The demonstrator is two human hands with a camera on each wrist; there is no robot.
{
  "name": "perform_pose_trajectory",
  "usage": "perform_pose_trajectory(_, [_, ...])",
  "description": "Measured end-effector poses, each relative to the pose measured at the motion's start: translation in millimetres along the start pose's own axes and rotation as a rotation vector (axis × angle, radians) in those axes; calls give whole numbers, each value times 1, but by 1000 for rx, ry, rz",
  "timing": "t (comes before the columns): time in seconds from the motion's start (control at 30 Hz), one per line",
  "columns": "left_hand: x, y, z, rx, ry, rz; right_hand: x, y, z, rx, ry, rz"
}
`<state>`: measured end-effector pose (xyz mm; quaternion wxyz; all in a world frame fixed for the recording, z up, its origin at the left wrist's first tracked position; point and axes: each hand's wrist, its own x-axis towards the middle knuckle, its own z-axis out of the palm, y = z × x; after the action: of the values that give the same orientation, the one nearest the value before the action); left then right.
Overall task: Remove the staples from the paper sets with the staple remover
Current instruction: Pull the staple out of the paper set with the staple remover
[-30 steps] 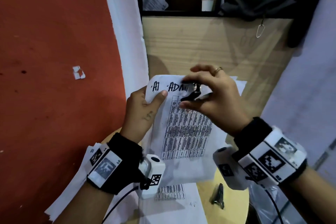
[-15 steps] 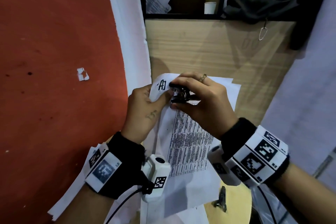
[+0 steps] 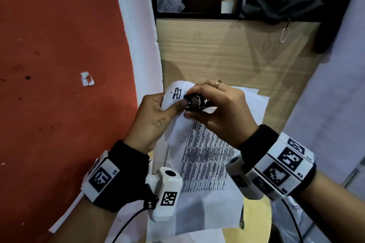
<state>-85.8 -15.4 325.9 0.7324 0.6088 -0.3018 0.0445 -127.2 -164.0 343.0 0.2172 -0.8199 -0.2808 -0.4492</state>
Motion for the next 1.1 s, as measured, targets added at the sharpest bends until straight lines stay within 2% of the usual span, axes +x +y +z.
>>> perform_pose_trajectory(0.37, [4, -3, -8, -156, -95, -76, 4, 2, 2, 92, 16, 2])
perform_pose_trajectory(0.7, [9, -15, -11, -135, -52, -91, -1, 8, 7, 271, 41, 172])
perform_pose_trajectory(0.77, [11, -21, -11, -71, -13, -63, -1, 7, 8, 270, 45, 177])
perform_pose_trajectory(0.9, [11, -40, -14, 233, 151, 63, 2, 10, 7, 192, 75, 149])
perform_pose_trajectory(1.0, [9, -48, -15, 302, 214, 105, -2, 21, 10, 63, 33, 133])
perform_pose_trajectory(1.1, [11, -50, -17, 298, 258, 127, -18, 36, 16, -34, -36, 188])
